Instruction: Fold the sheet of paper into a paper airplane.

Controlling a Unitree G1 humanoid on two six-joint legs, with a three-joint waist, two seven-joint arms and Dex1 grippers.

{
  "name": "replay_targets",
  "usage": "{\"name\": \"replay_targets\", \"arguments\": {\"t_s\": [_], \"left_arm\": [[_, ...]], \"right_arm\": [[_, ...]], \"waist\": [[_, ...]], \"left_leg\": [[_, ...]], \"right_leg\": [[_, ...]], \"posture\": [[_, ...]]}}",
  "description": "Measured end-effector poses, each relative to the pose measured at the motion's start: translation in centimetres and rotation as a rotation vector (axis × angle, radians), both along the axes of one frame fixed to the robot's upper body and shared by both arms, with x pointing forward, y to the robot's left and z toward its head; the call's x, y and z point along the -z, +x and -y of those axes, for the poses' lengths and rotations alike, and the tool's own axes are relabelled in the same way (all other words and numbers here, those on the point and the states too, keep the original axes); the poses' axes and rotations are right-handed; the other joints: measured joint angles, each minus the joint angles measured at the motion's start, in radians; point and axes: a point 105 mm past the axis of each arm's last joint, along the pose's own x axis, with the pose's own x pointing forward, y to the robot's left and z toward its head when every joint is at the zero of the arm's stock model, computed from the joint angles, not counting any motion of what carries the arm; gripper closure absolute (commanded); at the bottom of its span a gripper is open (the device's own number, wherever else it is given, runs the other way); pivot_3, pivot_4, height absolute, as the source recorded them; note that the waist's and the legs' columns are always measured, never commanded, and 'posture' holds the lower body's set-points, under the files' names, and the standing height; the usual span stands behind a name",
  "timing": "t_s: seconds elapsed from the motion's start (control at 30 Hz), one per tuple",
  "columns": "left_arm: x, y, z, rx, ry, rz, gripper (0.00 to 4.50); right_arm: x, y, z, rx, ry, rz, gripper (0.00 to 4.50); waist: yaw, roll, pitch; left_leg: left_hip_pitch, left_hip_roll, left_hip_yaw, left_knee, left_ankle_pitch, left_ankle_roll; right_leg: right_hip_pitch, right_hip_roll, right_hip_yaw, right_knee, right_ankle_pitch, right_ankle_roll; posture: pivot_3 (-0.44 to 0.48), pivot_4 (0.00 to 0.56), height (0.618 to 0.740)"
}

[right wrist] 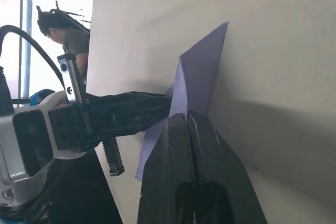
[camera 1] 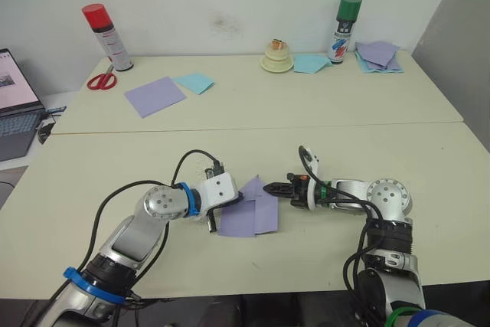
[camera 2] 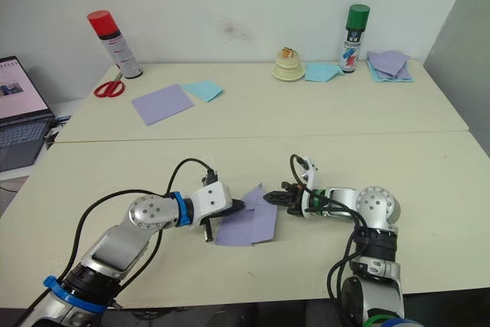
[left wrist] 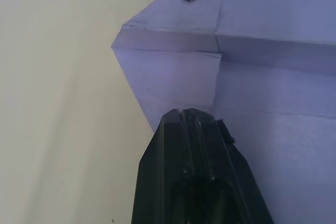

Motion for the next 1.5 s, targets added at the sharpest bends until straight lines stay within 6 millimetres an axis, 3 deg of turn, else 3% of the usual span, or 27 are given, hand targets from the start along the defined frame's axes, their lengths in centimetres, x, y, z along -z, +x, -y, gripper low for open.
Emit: {"name": "replay_targets", "arguments": {"t_s": [0.3, 0.4, 0.6, 0.83, 1.17, 1.37, 1.5], "left_arm": [[0.4, -1.1, 0.3, -0.083, -0.186, -0.181, 4.5], [0.6, -1.0, 0.2, -0.088, -0.189, -0.181, 4.5], [0.7, -0.7, 0.4, -0.097, -0.209, -0.18, 4.5], [0.7, -0.3, 0.7, -0.127, -0.23, -0.179, 4.5], [0.7, -0.2, 0.7, -0.14, -0.234, -0.171, 4.5], [0.7, -0.1, 0.6, -0.146, -0.233, -0.164, 4.5], [0.7, 0.0, 0.6, -0.15, -0.234, -0.161, 4.5]], "right_arm": [[0.0, 0.0, -0.1, -0.008, 0.002, 0.004, 4.48], [0.0, 0.0, -0.1, -0.017, -0.012, 0.018, 3.93], [-0.6, -0.3, -0.7, -0.042, 0.047, 0.022, 1.85], [-2.1, -0.4, -1.0, -0.068, 0.147, 0.027, 1.85], [-1.7, -0.2, -0.6, -0.037, 0.18, -0.019, 1.85], [-1.8, -0.9, -3.1, -0.077, 0.24, -0.047, 1.85], [-1.6, -0.9, -3.2, -0.084, 0.236, -0.06, 1.85]], "waist": [[0.0, 0.0, 0.001], [0.0, 0.0, 0.001], [0.001, 0.0, 0.001], [0.001, 0.0, 0.001], [0.001, 0.0, 0.001], [0.001, 0.001, 0.001], [0.001, 0.001, 0.001]], "left_leg": [[0.0, 0.0, 0.0, 0.0, 0.0, 0.0], [0.0, 0.0, 0.0, 0.0, 0.0, 0.0], [0.0, 0.0, 0.0, 0.0, 0.0, 0.0], [0.0, 0.0, 0.0, 0.0, 0.0, 0.0], [0.0, 0.0, 0.0, 0.0, 0.0, 0.0], [0.0, 0.0, 0.0, 0.0, 0.0, 0.0], [0.0, 0.0, 0.0, 0.0, 0.0, 0.0]], "right_leg": [[0.0, 0.0, -0.001, 0.0, 0.0, 0.0], [0.0, 0.0, -0.001, 0.0, 0.0, 0.0], [0.0, 0.0, 0.0, 0.0, 0.0, 0.0], [0.0, 0.0, -0.001, 0.0, 0.0, 0.0], [0.0, 0.0, 0.0, 0.0, 0.0, 0.0], [0.0, 0.0, 0.0, 0.001, 0.0, 0.0], [0.0, 0.0, 0.0, 0.0, 0.0, 0.0]], "posture": [[0.0, 0.15, 0.74], [0.0, 0.15, 0.74], [0.0, 0.15, 0.74], [0.0, 0.15, 0.74], [0.0, 0.15, 0.74], [0.0, 0.15, 0.74], [0.0, 0.15, 0.74]]}}
